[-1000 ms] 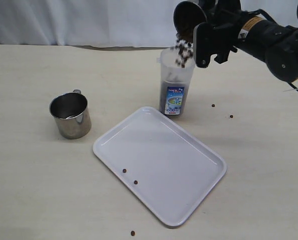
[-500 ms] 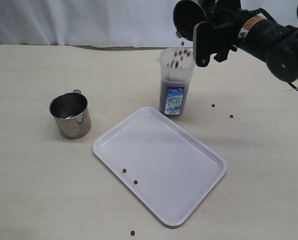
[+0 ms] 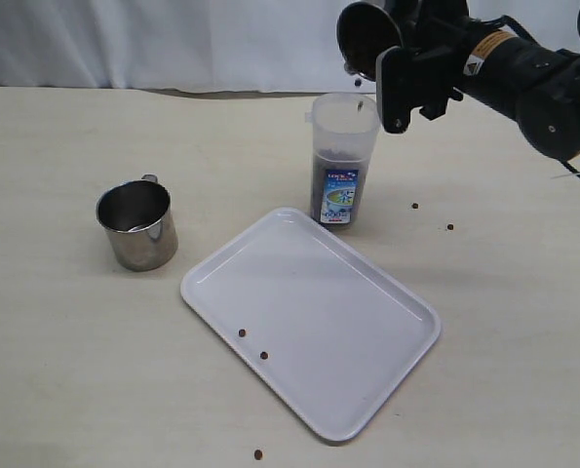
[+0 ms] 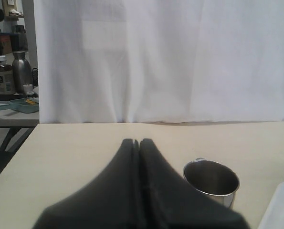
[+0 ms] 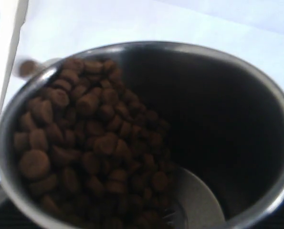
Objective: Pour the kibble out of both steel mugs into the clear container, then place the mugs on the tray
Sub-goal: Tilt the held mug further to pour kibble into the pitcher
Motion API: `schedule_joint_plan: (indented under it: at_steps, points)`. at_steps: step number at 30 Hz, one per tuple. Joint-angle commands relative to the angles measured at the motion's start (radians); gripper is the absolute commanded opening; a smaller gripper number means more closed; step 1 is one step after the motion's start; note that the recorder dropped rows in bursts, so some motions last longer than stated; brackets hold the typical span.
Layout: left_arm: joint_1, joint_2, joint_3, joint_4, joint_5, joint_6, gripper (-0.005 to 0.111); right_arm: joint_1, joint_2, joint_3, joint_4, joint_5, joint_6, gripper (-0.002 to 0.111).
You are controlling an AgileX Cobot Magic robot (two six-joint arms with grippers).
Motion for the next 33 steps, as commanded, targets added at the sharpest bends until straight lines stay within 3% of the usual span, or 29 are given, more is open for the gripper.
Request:
schedule_joint_plan:
  at_steps: [1, 33]
  points:
    - [-0.007, -0.003, 0.003, 0.005, -0.005, -0.002, 0.000, 0.002, -0.003, -0.007, 0.006, -0.036, -0.014, 0.005]
    - [-0.007, -0.003, 0.003, 0.005, -0.011, -0.002, 0.000, 0.002, -0.003, -0.011, -0.029, -0.063, -0.121, 0.005]
